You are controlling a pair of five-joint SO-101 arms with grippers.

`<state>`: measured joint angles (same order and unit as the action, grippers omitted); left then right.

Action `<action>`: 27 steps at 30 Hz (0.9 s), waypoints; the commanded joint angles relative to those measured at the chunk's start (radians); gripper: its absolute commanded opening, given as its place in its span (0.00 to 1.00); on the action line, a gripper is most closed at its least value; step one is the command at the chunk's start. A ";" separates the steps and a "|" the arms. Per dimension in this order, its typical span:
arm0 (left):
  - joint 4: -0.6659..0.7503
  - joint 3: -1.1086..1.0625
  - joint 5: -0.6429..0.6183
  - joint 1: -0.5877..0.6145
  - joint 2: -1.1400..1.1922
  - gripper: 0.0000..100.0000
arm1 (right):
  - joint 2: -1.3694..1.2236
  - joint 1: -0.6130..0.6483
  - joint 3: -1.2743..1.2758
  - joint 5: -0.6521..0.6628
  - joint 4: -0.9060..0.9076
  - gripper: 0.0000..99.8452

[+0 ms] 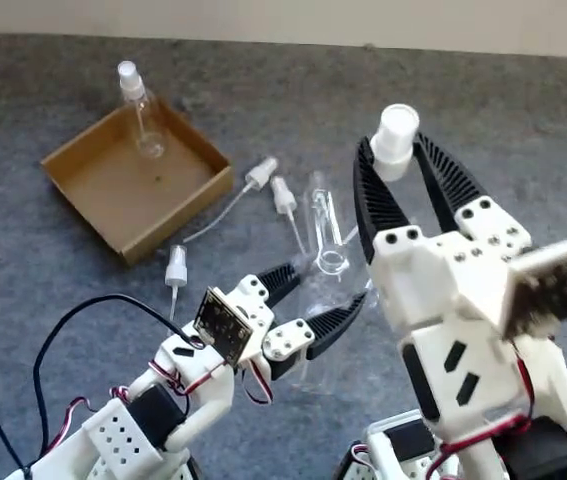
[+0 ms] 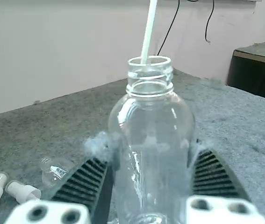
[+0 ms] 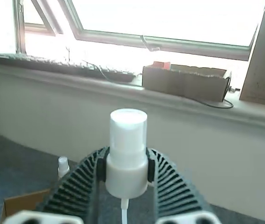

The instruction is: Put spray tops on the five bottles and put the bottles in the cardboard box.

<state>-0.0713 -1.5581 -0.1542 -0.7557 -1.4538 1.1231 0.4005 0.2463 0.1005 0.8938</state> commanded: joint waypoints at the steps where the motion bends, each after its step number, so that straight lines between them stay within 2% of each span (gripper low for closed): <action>1: 0.025 -0.010 -0.009 -0.038 -0.013 0.04 | 0.001 -0.004 -0.002 0.012 -0.042 0.01; 4: 0.025 -0.038 -0.008 -0.031 -0.013 0.04 | 0.002 -0.004 -0.002 0.012 -0.039 0.01; 12: 0.025 -0.041 -0.008 -0.031 -0.013 0.04 | 0.002 -0.004 -0.099 0.012 0.125 0.01; 27: 0.025 -0.041 -0.008 -0.036 -0.013 0.04 | 0.002 0.079 -0.110 0.018 0.130 0.01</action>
<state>-0.0713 -1.6088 -0.1542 -0.7741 -1.4538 1.1247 0.4588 0.1834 0.1097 1.0257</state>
